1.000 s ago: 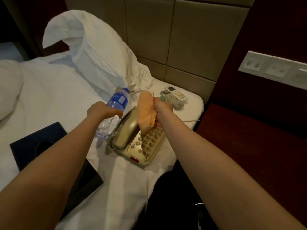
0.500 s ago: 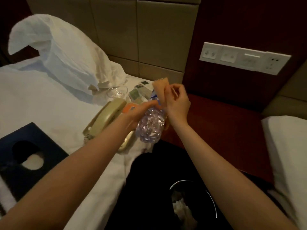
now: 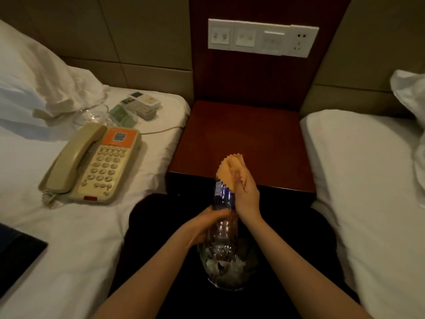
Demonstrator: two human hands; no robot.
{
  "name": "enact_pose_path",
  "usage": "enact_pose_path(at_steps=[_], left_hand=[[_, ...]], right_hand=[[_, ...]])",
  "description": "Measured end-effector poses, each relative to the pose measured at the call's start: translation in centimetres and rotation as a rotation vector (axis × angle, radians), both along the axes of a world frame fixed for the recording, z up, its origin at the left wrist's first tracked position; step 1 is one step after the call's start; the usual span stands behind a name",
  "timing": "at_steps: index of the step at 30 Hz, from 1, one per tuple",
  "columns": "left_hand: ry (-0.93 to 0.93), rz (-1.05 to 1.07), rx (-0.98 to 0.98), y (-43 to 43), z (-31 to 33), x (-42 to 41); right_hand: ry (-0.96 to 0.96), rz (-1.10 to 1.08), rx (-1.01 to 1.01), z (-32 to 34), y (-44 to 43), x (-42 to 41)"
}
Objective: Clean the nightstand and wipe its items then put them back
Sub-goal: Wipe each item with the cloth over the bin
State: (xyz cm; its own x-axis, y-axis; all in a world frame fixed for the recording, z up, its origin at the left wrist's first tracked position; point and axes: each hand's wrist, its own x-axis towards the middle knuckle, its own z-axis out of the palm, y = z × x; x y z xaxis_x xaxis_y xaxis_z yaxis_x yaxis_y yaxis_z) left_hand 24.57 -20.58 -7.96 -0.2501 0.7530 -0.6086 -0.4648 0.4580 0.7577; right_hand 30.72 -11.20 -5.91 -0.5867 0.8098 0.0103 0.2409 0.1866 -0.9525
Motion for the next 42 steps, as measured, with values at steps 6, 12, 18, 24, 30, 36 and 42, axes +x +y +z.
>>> enact_pose_path(at_steps=[6, 12, 18, 24, 30, 36, 42], left_hand=[[-0.048, -0.199, -0.034, -1.1, -1.5, 0.3], [-0.171, -0.264, -0.044, -1.2, -1.7, -0.2], [-0.177, -0.214, -0.039, -1.1, -2.3, -0.5], [-0.097, -0.139, -0.094, -0.7, -2.2, 0.0], [-0.038, -0.091, -0.087, -0.6, -2.3, 0.1], [0.027, 0.17, -0.013, 0.0, -3.0, -0.4], [0.01, 0.344, 0.11, 0.1, -2.6, -0.6]], right_hand=[[0.16, -0.206, -1.013, -2.1, -0.1, 1.6], [0.214, -0.063, -1.217, -0.7, 2.0, 2.4], [0.469, -0.129, -1.215, -1.5, 4.2, 0.9], [0.018, 0.012, -0.558, -0.7, 5.7, 0.7], [-0.057, -0.052, 0.089, -2.7, 1.3, 0.7], [-0.077, 0.168, 0.294, -4.7, -3.2, 2.4], [-0.053, 0.078, -0.265, -5.5, -3.1, 1.1]])
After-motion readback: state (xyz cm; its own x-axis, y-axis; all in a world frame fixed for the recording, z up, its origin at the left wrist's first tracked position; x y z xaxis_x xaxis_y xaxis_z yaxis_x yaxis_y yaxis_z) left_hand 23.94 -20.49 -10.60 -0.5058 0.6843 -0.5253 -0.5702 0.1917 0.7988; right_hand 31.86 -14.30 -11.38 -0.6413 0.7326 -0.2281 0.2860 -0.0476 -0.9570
